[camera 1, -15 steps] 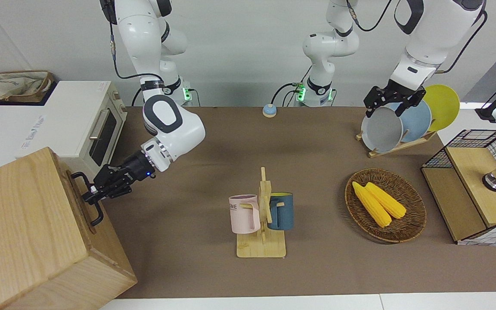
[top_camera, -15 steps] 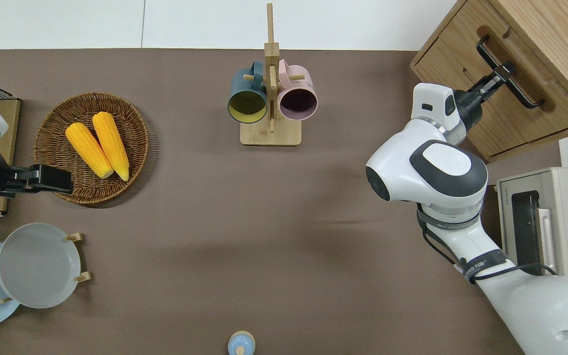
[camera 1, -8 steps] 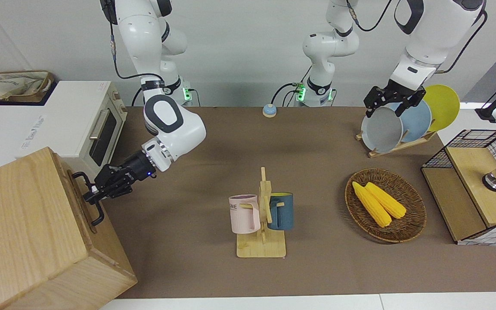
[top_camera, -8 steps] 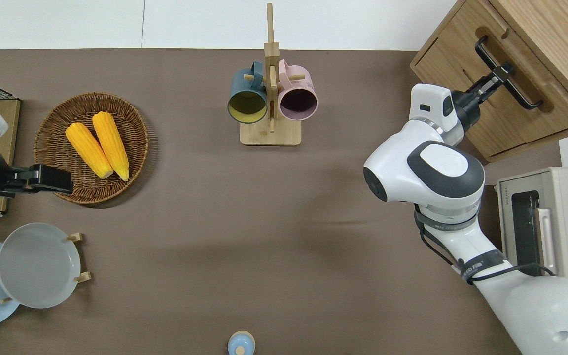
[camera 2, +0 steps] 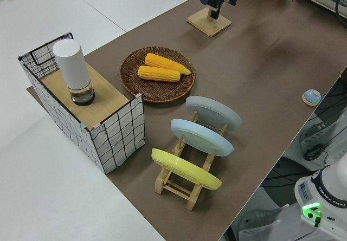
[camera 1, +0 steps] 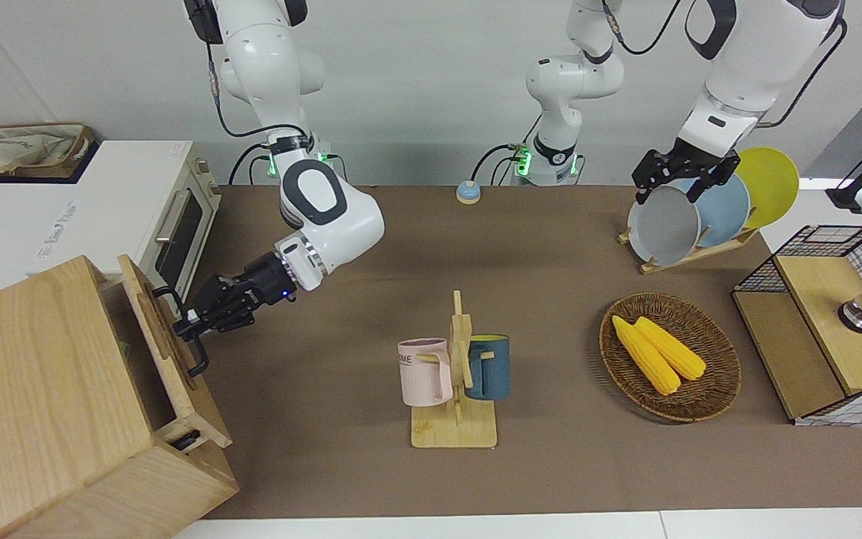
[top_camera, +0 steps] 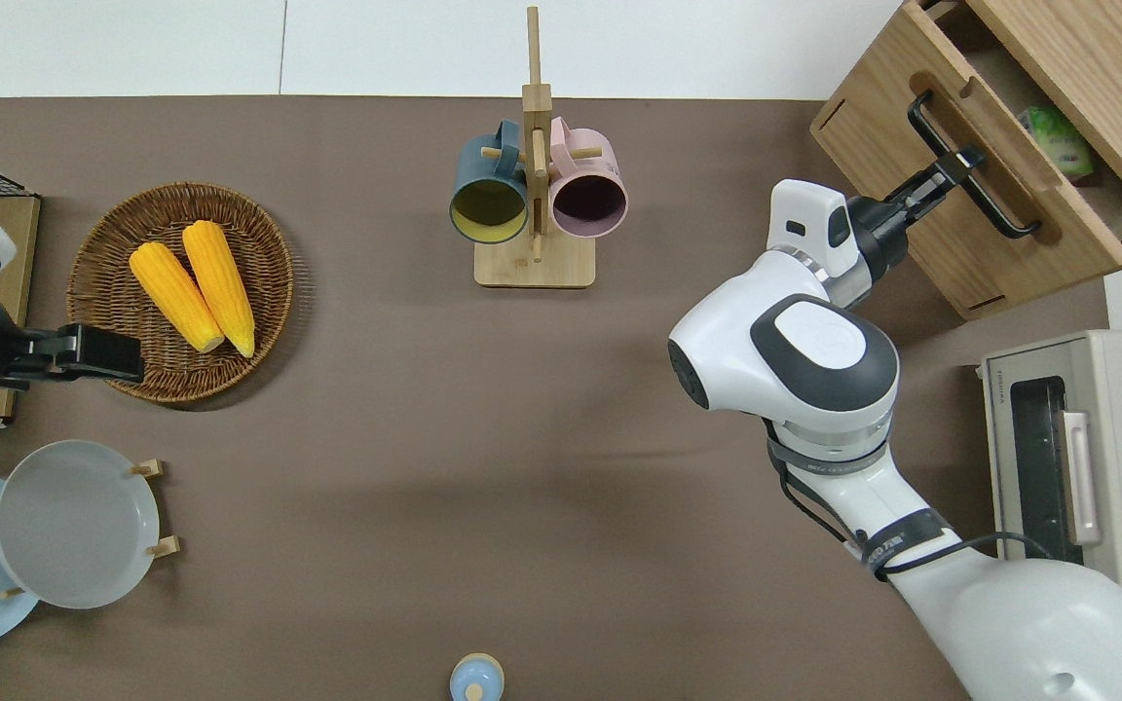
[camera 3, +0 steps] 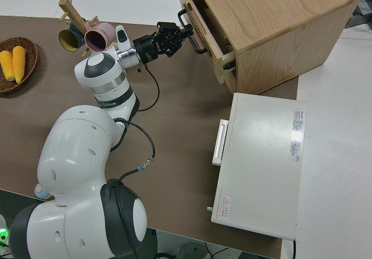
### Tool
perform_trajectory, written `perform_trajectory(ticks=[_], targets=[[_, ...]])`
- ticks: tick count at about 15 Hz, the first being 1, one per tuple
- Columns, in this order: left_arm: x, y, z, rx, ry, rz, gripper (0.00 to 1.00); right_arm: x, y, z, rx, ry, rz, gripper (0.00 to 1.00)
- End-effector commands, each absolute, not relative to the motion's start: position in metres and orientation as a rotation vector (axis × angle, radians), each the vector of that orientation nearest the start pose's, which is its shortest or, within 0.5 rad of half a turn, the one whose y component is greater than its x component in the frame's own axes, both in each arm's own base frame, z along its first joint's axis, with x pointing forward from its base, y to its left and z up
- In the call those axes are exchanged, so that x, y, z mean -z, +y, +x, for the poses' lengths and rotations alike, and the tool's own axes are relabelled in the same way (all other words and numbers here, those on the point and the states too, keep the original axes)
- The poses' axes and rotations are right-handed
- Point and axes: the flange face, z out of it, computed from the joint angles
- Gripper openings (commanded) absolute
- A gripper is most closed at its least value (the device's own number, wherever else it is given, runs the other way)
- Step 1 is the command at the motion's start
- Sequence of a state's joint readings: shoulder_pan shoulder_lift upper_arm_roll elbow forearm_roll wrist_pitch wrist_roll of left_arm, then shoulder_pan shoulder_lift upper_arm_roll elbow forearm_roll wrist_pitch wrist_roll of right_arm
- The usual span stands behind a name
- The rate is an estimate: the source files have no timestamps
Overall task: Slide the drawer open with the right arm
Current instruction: 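Pull the handle with the right gripper, sliding the drawer toward the robot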
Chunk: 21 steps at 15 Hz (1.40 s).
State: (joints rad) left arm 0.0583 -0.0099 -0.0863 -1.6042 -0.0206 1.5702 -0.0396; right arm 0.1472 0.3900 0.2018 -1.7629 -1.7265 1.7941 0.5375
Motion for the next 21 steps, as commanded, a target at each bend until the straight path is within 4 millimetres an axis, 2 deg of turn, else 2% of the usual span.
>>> perform_trajectory(ticks=[1, 13, 21], targets=[[-0.616, -0.017, 0.546, -0.049, -0.005, -3.148, 1.0, -0.42, 0.168, 0.641, -0.411, 0.545, 1.528, 0.069], [-0.616, -0.017, 0.546, -0.049, -0.007, -3.148, 1.0, -0.432, 0.233, 0.604, -0.378, 0.517, 1.523, 0.069], [-0.616, -0.017, 0.546, -0.051, -0.007, -3.148, 1.0, -0.432, 0.266, 0.582, -0.367, 0.51, 1.508, 0.069]])
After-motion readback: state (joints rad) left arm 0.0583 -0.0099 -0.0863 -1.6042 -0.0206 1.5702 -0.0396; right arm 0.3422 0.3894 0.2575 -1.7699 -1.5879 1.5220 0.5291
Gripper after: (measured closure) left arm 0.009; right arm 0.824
